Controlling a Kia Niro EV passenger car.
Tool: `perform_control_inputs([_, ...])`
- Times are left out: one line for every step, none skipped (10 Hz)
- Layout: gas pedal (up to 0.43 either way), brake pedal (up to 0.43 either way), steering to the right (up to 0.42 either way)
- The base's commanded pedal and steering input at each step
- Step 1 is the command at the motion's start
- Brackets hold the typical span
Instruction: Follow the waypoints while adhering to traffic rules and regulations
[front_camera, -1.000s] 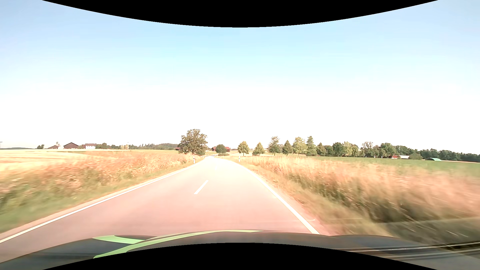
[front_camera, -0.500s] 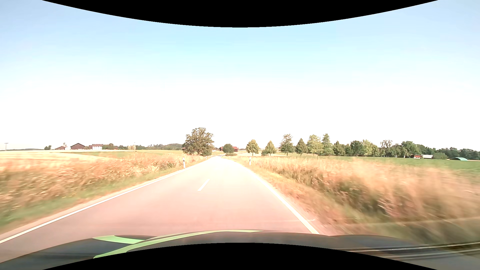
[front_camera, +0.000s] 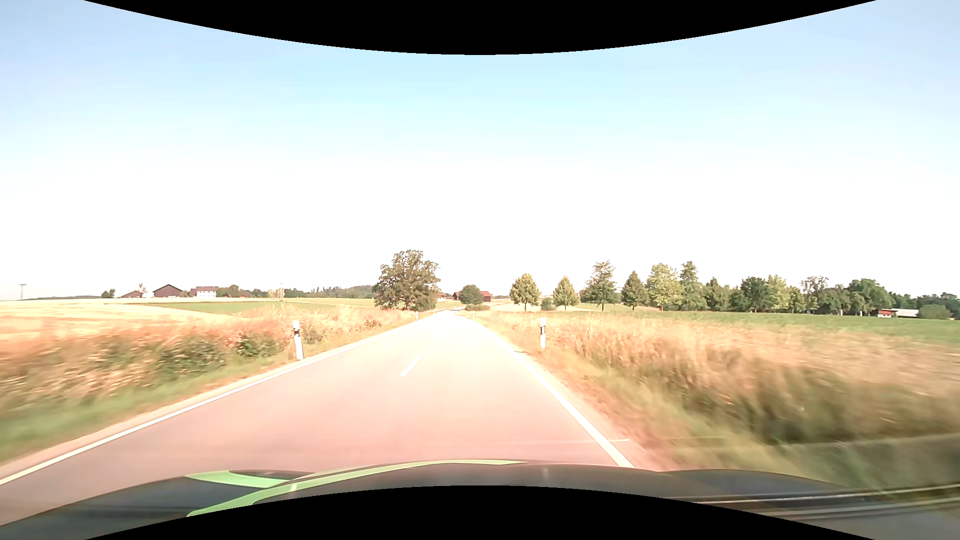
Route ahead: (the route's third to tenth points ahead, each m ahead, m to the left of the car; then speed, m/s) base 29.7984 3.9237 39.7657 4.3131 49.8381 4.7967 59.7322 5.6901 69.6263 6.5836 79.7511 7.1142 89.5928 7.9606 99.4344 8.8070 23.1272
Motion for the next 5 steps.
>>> perform_control_inputs([0.13, 0.0, -0.019])
perform_control_inputs([0.13, 0.0, -0.018])
perform_control_inputs([0.13, 0.0, -0.017])
perform_control_inputs([0.13, 0.0, -0.016])
perform_control_inputs([0.13, 0.0, -0.015])
